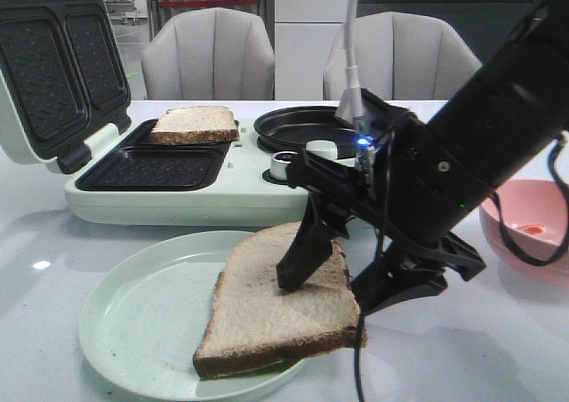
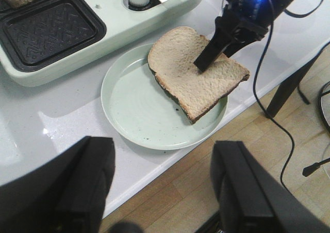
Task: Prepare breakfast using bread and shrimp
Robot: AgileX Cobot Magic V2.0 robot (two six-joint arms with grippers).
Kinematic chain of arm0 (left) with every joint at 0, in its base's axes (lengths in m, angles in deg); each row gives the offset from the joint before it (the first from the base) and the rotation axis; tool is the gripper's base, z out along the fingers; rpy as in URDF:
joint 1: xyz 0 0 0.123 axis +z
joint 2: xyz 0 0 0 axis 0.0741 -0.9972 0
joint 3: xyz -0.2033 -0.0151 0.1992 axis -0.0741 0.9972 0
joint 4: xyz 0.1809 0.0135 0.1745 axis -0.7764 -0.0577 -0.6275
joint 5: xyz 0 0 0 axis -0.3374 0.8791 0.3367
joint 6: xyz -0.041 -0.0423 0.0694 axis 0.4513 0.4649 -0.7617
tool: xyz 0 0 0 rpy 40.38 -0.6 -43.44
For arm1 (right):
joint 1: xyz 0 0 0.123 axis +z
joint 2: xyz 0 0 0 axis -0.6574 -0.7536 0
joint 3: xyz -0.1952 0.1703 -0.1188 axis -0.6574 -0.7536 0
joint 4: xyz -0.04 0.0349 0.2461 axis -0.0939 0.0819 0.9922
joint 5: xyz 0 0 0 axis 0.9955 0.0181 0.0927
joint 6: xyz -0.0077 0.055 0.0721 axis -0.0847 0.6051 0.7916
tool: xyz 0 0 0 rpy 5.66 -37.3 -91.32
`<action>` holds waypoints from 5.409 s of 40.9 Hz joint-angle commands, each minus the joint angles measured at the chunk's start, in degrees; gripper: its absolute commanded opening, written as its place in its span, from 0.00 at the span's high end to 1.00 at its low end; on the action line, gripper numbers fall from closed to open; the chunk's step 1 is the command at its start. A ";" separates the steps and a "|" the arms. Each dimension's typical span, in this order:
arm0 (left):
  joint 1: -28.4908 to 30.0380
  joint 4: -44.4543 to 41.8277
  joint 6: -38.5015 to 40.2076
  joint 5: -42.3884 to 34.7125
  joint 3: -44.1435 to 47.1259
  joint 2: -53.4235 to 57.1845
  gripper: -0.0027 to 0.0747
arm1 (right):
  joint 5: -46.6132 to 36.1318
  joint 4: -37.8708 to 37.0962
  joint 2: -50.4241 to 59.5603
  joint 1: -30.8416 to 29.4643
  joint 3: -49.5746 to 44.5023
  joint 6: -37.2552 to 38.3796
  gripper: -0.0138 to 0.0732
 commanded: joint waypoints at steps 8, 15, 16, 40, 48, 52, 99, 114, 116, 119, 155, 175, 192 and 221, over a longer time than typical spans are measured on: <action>-0.30 -0.82 0.03 -3.75 -1.54 -0.02 0.38 | 1.94 -2.59 2.08 -0.01 1.94 -1.00 0.50; -0.30 -0.82 0.03 -3.75 -1.54 -0.02 0.38 | 2.20 -2.59 3.66 -0.06 1.88 -1.00 0.50; -0.30 -0.82 0.03 -3.75 -1.54 -0.02 0.38 | 2.25 -2.59 3.97 -0.06 1.88 -1.00 0.50; -0.30 -0.82 0.03 -3.75 -1.54 -0.02 0.38 | 0.90 -3.26 5.54 -0.06 1.88 -1.00 0.80; -0.30 -0.82 0.03 -3.75 -1.54 -0.02 0.38 | 0.74 -3.66 7.04 -0.06 1.88 -1.00 0.80; -0.30 -0.82 0.03 -3.75 -1.54 -0.02 0.38 | 0.74 -4.22 7.04 -0.06 1.88 -1.00 0.74; -0.30 -0.82 0.03 -3.75 -1.54 -0.02 0.38 | 0.12 -5.66 7.04 -0.06 1.88 -1.00 0.42; -0.30 -0.82 0.03 -3.75 -1.54 -0.02 0.38 | 0.05 -5.66 7.04 -0.06 1.88 -1.00 0.79; -0.30 -0.82 0.03 -3.75 -1.54 -0.02 0.38 | 0.25 -5.54 7.27 -0.06 1.88 -0.81 0.80; -0.30 -0.82 0.03 -3.75 -1.54 -0.02 0.38 | 0.96 -4.82 8.70 -0.06 1.88 -0.81 0.79; -0.30 -0.82 0.03 -3.75 -1.54 -0.02 0.38 | 3.08 6.28 -16.13 3.51 47.84 -0.75 0.70; -0.30 -0.82 0.03 -3.75 -1.54 -0.02 0.38 | -0.84 -1.66 -15.57 2.72 49.67 1.02 0.30; -0.30 -0.82 0.03 -3.75 -1.54 -0.02 0.38 | 9.12 -45.75 3.42 4.04 46.91 23.24 0.31; -0.30 -0.82 0.03 -3.75 -1.54 -0.02 0.38 | 8.78 -62.08 52.70 5.27 -5.47 35.85 0.31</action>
